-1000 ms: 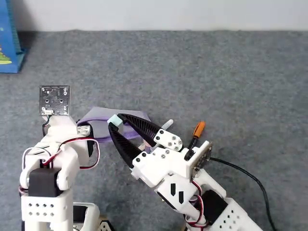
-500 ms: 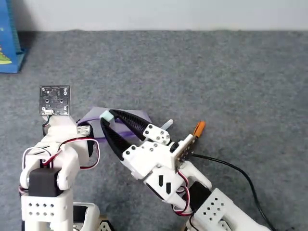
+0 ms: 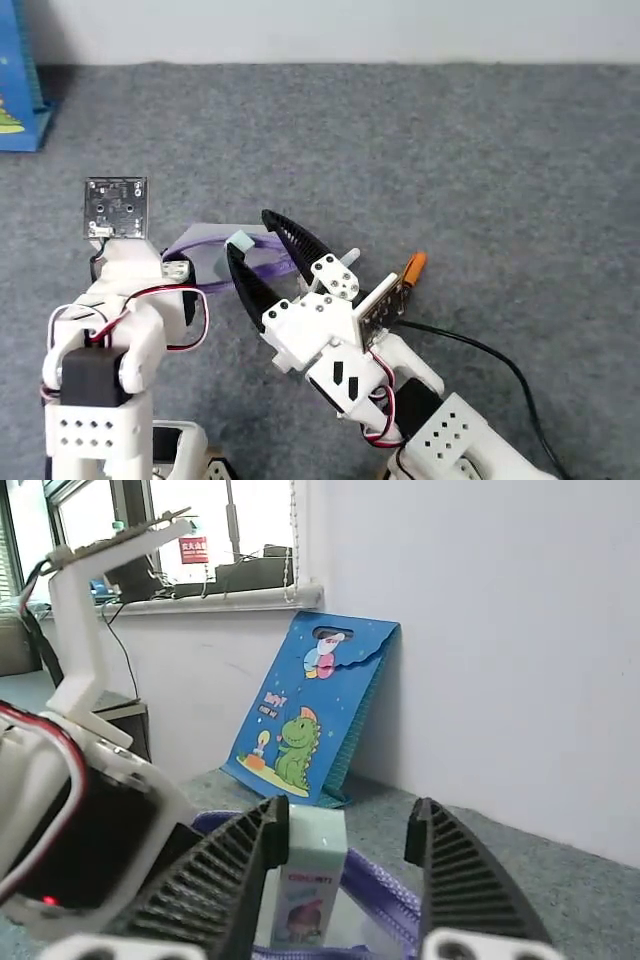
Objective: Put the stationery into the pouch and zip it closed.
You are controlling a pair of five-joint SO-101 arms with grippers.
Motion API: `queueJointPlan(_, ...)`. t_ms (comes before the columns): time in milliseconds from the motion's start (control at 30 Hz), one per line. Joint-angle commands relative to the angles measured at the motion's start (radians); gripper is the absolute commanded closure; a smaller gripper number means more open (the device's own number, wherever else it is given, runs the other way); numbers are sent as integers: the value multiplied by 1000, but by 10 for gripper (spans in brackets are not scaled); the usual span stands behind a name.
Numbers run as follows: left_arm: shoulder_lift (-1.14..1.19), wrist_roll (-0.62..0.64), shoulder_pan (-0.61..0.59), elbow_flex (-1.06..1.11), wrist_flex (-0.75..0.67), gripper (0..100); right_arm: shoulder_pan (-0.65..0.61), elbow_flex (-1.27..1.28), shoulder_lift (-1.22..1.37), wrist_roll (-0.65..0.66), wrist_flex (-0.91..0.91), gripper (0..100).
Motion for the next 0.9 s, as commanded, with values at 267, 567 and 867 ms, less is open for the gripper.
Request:
queueJointPlan(267,12,8,2,-2,-2,988,39,-160,-160,-104,398,805)
queueJointPlan(567,12,8,-5,-2,-2,988,246,-425,-173,-155,803,805)
queueJointPlan(867,12,8,-5,-1,0,988,509,-489,139,-74,920,805)
